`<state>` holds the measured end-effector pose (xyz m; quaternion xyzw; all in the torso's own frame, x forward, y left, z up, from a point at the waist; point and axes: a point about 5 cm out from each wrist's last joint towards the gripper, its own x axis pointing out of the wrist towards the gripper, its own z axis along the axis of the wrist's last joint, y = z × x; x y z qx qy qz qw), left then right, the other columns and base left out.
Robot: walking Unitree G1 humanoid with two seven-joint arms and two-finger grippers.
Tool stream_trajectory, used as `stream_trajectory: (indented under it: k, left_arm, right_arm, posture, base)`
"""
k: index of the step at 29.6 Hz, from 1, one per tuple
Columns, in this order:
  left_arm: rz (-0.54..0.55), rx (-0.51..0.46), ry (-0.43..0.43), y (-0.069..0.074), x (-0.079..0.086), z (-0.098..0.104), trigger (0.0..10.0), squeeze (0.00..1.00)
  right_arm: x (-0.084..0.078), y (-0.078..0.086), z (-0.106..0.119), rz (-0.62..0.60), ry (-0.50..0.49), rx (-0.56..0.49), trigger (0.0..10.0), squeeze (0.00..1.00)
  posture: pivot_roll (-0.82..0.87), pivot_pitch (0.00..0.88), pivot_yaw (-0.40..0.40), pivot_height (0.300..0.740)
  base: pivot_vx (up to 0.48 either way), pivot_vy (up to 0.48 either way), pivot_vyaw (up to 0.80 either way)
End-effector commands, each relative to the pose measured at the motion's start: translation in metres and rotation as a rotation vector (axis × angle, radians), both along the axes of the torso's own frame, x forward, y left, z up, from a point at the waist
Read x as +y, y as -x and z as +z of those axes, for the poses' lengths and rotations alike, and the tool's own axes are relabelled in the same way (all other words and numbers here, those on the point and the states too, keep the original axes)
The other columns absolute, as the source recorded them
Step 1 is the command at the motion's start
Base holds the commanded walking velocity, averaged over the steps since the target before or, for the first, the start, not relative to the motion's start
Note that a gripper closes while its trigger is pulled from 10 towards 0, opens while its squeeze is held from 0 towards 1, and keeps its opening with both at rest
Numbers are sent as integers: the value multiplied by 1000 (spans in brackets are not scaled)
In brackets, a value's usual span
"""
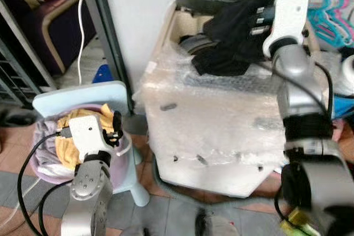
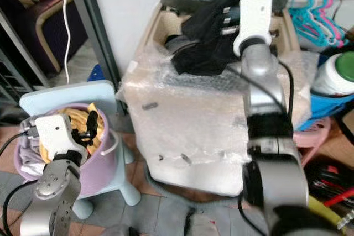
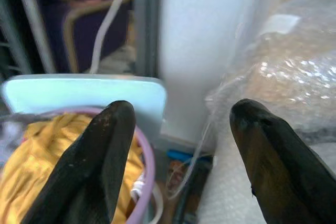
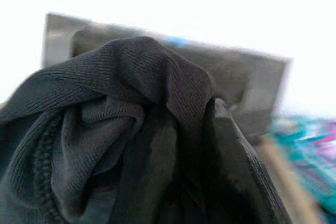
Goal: Clothes washing
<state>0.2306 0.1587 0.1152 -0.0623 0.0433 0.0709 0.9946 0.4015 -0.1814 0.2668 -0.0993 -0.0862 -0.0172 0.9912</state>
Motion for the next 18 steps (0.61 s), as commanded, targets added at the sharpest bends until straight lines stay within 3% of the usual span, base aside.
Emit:
stream_trajectory:
  k: [1,2,6,10,12,13,14,16,18]
  left_arm:
    - [11,14,1,1,0,-3,10000,0]
    - [11,11,-1,1,0,-3,10000,0]
    - [28,7,-9,0,3,-2,10000,0]
    - [28,9,-5,0,3,-2,10000,0]
    - [29,9,-1,1,2,-2,10000,0]
    - [30,14,4,1,1,-3,10000,0]
    - [30,14,4,1,1,-3,10000,0]
    - [33,22,8,1,1,-4,10000,0]
    - [30,26,11,1,2,-5,10000,0]
  right_arm:
    - [15,-5,-17,83,-5,106,10000,588]
    - [18,-6,-22,109,-32,130,10000,1000]
    - [28,-7,-43,159,-101,215,10000,1000]
    - [29,-2,-52,169,-104,197,10000,1000]
    - [25,4,-45,156,-107,102,10000,1000]
    - [23,12,-38,144,-71,3,10000,1000]
    - [23,12,-38,144,-71,3,10000,1000]
    - [34,35,-36,212,-6,-111,10000,1000]
    - [44,52,-41,266,-14,-132,10000,1000]
  posture:
    - [20,34,21,740]
    - [22,32,20,740]
    - [27,29,20,740]
    - [23,29,21,740]
    - [18,31,16,740]
    - [17,32,15,740]
    - [17,32,15,740]
    - [12,35,15,740]
    - [5,39,21,740]
  base:
    - [0,0,0]
    - [0,0,0]
    - [0,0,0]
    - [0,0,0]
    - [0,0,0]
    - [0,0,0]
    - [0,0,0]
    - [0,171,0]
    - [0,411,0]
